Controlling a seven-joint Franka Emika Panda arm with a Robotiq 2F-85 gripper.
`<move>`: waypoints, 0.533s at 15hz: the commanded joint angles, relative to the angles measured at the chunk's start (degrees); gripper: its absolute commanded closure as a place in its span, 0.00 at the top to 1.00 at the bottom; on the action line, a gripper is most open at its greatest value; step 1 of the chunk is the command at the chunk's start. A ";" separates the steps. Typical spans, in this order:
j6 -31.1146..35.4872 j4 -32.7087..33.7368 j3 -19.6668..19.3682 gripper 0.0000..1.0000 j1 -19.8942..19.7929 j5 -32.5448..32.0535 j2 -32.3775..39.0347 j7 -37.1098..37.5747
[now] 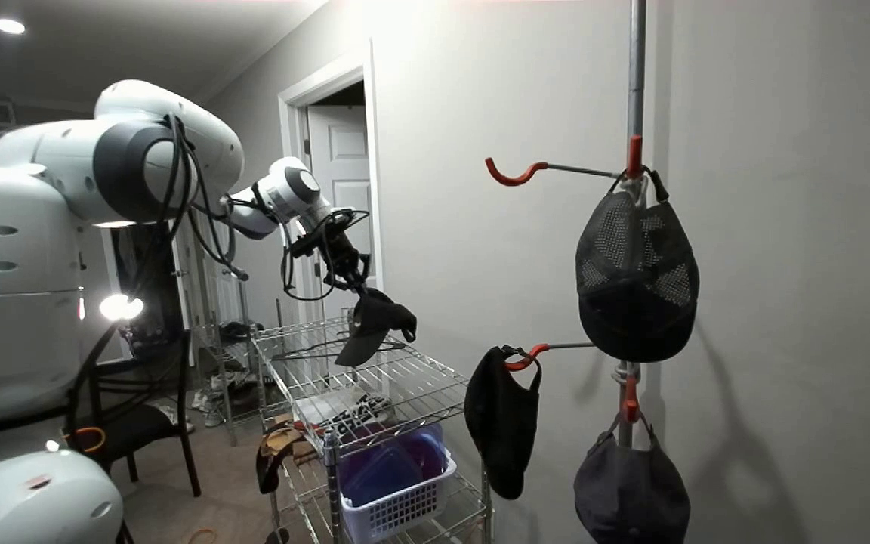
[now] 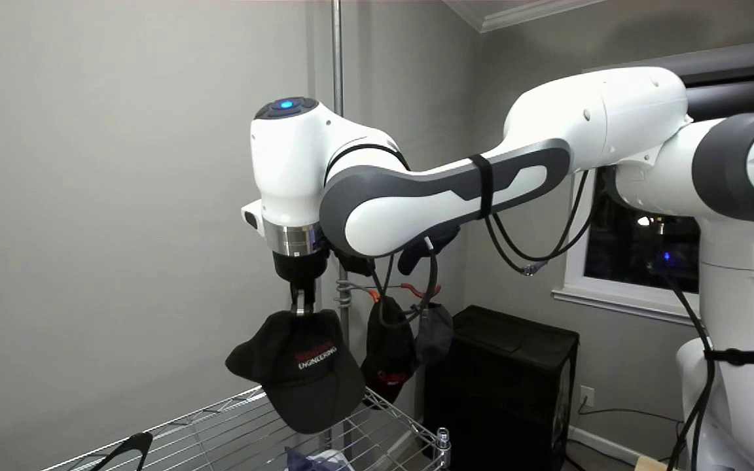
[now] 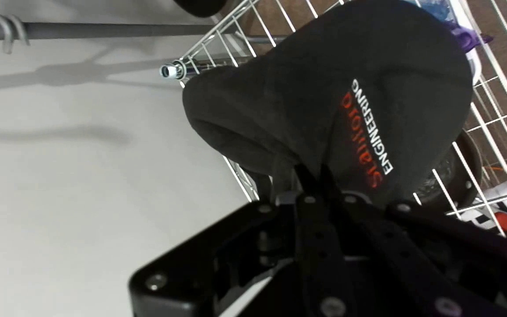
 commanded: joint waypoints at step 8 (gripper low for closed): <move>-9.09 7.86 3.25 0.03 -0.11 -10.81 -5.97 1.04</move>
